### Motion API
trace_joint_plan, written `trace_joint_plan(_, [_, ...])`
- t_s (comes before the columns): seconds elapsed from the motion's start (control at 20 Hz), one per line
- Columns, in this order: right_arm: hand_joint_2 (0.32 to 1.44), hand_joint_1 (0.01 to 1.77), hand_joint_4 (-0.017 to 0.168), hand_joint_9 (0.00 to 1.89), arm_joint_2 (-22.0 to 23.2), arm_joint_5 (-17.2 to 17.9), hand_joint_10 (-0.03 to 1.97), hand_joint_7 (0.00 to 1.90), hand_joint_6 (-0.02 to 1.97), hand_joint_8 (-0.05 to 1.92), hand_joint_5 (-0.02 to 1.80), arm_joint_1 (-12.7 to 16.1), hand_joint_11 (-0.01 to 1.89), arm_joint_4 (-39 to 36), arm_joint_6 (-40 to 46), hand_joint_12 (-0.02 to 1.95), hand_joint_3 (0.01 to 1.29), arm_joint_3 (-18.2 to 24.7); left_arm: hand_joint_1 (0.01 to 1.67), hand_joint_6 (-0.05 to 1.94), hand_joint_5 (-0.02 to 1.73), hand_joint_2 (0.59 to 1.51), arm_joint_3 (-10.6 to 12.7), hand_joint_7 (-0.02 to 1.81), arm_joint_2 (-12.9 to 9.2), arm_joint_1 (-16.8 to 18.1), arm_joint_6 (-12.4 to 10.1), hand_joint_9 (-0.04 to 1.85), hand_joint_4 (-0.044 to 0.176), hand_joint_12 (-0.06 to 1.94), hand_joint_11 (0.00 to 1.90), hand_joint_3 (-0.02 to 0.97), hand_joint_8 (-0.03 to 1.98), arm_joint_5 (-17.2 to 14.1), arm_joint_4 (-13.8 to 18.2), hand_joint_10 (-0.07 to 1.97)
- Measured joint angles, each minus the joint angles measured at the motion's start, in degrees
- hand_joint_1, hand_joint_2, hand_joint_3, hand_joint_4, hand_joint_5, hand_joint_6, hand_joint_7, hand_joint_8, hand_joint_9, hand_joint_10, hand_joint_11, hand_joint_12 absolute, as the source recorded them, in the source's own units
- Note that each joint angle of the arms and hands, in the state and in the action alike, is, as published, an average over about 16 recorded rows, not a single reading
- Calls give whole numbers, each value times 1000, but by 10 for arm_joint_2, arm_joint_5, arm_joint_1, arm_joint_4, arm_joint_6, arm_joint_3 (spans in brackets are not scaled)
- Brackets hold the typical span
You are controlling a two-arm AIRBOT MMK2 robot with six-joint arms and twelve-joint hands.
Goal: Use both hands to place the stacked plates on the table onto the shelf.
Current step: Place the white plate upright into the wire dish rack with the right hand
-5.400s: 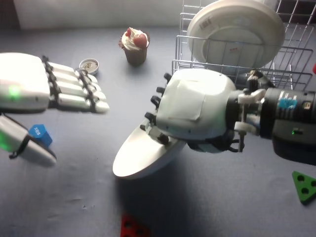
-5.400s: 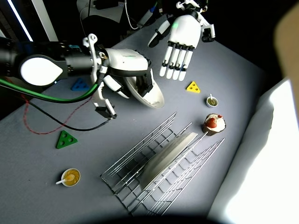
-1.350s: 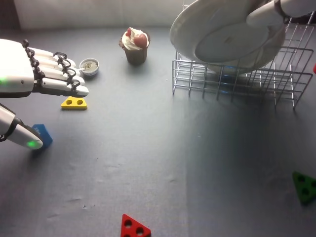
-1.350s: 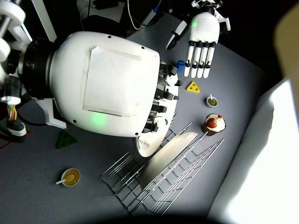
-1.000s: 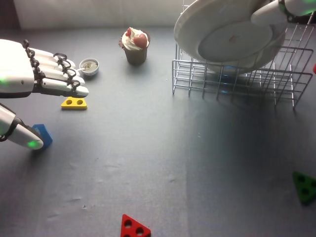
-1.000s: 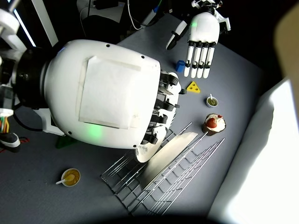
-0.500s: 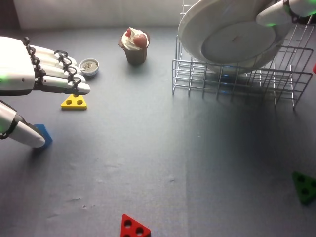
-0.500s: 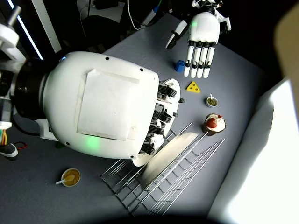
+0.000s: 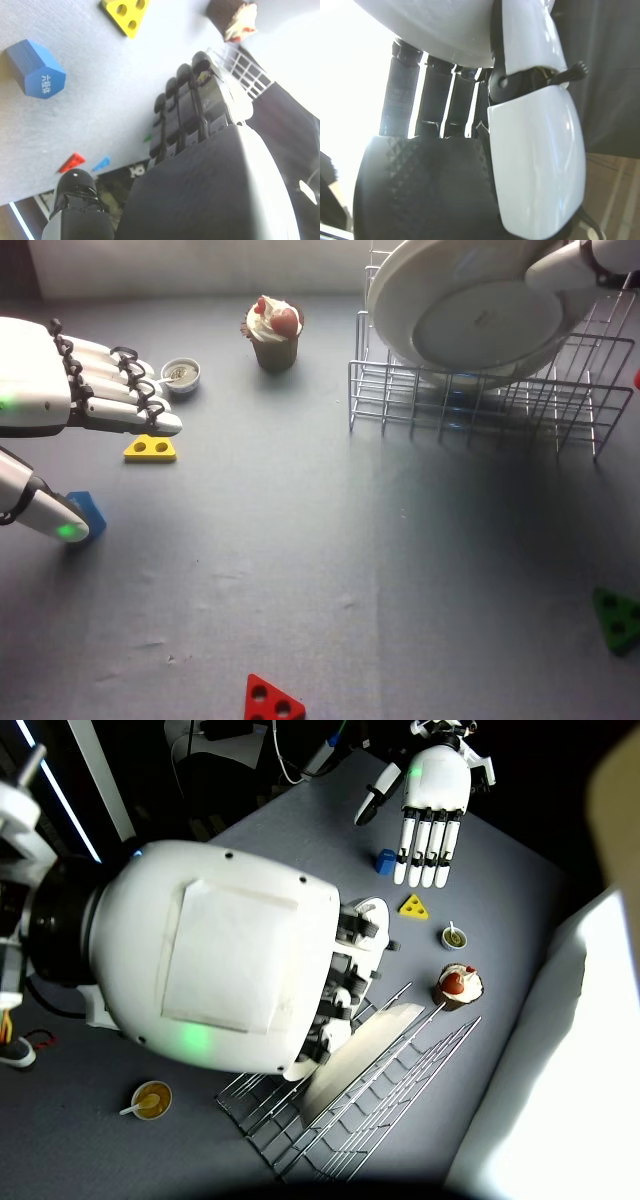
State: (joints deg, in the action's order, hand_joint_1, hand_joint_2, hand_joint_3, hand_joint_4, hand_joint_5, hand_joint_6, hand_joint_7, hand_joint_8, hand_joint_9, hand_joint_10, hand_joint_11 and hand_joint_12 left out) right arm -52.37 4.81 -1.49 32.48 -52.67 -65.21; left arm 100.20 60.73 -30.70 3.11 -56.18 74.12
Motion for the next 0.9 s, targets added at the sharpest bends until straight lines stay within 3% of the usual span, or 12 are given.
trace_joint_plan(0.9, [935, 1482, -10, 1169, -20, 12, 661, 1043, 880, 687, 862, -20, 1007, 46, 2, 1324, 10, -38, 85, 4, 164, 1035, -10, 231, -10, 6, -12, 228, 2, 12, 228, -1, 0, -13, -5, 9])
